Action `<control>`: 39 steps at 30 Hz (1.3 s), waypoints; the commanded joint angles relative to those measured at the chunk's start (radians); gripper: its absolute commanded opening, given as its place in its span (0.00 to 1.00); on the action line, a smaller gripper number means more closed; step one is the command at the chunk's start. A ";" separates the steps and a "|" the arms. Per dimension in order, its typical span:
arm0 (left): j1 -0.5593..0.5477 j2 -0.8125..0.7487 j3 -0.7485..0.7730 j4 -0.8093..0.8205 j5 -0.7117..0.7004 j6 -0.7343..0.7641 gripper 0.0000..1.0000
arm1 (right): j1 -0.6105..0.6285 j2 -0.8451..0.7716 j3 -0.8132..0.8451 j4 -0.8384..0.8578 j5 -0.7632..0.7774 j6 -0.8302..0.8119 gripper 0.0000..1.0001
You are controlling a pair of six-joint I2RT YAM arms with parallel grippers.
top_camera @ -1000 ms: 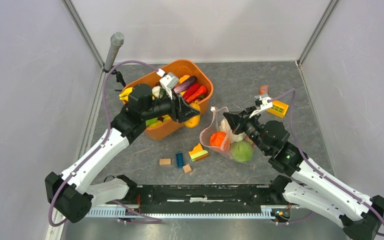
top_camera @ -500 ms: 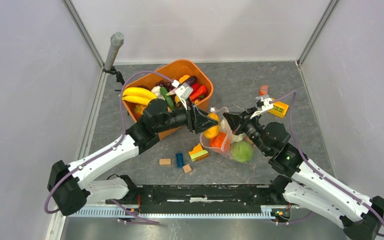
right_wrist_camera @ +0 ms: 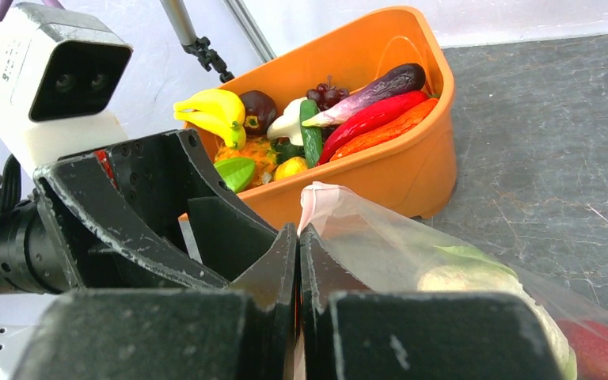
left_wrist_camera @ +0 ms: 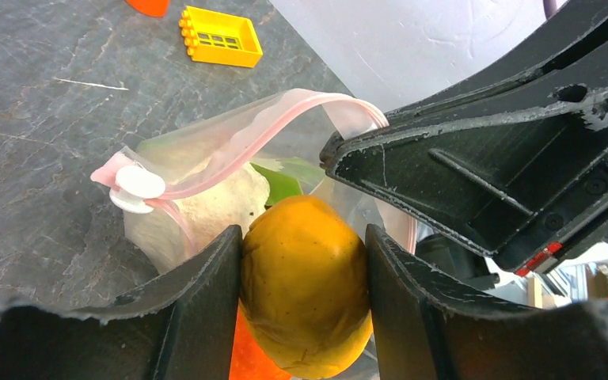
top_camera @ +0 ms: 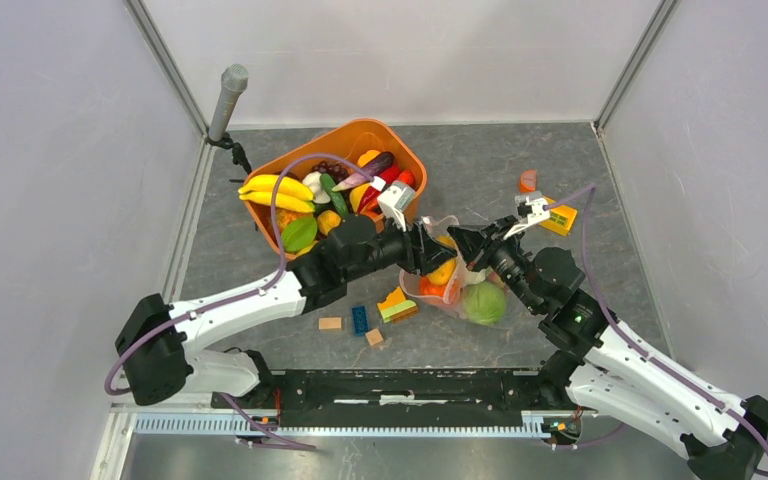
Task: Place the food in the zip-top bag and seal the zipper
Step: Place the fake vegetable in the zipper food storage bag.
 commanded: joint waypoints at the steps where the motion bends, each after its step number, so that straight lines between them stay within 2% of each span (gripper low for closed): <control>1: -0.042 0.010 0.045 0.050 -0.161 0.012 0.46 | 0.001 -0.016 0.006 0.095 -0.005 0.012 0.04; 4: -0.063 0.029 0.055 0.050 -0.198 0.021 0.47 | 0.001 -0.017 0.005 0.101 -0.011 0.017 0.04; 9: -0.092 0.075 0.087 0.065 -0.192 0.020 0.55 | 0.001 -0.029 -0.001 0.103 -0.004 0.023 0.04; 16: -0.098 0.160 0.173 -0.087 -0.207 0.062 0.73 | 0.001 -0.058 -0.014 0.096 0.026 0.031 0.04; 23: -0.098 0.118 0.192 -0.145 -0.216 0.128 0.89 | 0.001 -0.088 -0.017 0.057 0.081 0.030 0.04; 28: -0.099 0.095 0.265 -0.237 -0.119 0.212 0.93 | 0.001 -0.127 -0.023 0.024 0.161 0.029 0.04; 33: -0.098 0.103 0.321 -0.336 -0.034 0.248 0.91 | 0.001 -0.170 -0.041 0.010 0.216 0.043 0.04; 35: -0.098 0.104 0.341 -0.379 -0.037 0.263 0.85 | 0.001 -0.181 -0.046 0.010 0.224 0.045 0.04; 39: -0.099 0.039 0.312 -0.370 -0.059 0.295 0.85 | 0.001 -0.189 -0.046 0.001 0.229 0.046 0.05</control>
